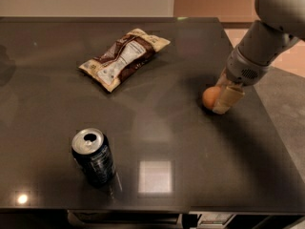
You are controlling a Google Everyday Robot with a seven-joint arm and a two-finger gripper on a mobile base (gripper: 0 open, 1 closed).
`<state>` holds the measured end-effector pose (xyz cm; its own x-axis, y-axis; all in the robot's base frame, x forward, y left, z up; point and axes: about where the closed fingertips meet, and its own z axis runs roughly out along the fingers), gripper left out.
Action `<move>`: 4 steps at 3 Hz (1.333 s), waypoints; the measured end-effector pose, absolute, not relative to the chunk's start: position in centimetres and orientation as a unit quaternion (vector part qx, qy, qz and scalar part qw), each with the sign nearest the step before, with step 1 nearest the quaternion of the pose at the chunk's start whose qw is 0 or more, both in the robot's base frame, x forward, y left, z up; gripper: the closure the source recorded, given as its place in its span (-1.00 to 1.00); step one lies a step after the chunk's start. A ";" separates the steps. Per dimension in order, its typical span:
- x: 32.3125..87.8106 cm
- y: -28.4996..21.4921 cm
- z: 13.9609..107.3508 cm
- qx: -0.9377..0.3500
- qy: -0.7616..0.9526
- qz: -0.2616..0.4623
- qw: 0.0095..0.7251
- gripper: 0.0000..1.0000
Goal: Pick orange
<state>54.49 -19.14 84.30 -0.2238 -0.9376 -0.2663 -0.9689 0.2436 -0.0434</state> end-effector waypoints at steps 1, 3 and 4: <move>53.9 -18.6 87.3 -0.620 0.771 0.079 0.120 1.00; 52.8 -16.3 92.5 -0.657 0.736 0.094 0.136 1.00; 52.1 -14.4 95.8 -0.692 0.698 0.103 0.155 1.00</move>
Offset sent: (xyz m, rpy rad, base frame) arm -0.0507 0.0549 0.1491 0.1015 -0.0014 0.3395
